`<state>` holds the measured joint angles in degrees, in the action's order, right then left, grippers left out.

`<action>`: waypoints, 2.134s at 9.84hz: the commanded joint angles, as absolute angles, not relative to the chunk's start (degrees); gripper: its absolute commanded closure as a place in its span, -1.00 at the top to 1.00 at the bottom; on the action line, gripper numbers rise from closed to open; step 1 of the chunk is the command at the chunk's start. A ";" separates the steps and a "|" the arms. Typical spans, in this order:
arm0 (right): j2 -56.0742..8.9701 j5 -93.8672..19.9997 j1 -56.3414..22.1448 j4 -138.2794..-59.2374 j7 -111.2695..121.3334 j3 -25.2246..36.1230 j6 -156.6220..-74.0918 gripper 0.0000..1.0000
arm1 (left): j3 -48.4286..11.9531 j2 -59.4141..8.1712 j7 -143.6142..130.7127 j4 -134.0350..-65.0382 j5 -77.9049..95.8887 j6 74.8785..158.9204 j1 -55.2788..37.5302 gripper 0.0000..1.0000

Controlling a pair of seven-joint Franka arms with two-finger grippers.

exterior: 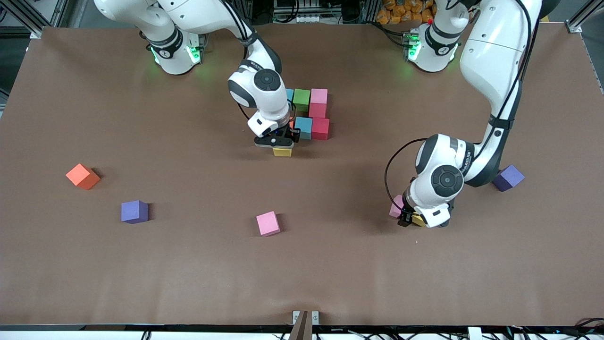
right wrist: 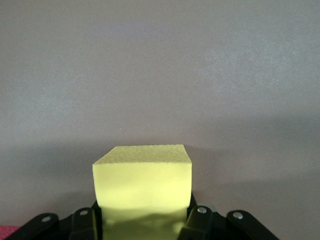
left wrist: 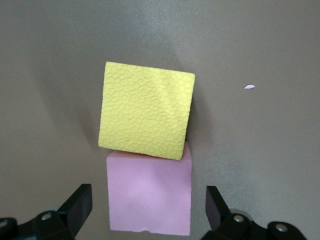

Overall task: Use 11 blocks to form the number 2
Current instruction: 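Lower the open left gripper over the pink cube beside the yellow cube, then grasp the pink cube with the left gripper while the right gripper releases yellow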

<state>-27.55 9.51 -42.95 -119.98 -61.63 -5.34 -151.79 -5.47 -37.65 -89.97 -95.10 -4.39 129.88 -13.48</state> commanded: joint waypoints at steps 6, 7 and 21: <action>-28.92 10.28 -44.47 -122.87 -64.07 -5.19 -152.93 -0.36 | -5.71 -39.02 -90.53 -95.89 -6.59 133.42 -13.18 1.00; -28.92 10.20 -44.39 -122.87 -64.16 -5.19 -153.02 0.99 | -5.71 -39.20 -90.44 -95.89 -6.68 133.94 -13.18 1.00; -26.55 -1.93 -41.23 -117.60 -58.31 -4.93 -147.84 1.00 | -7.20 -37.18 -71.22 -96.50 -12.48 134.74 -13.71 -1.00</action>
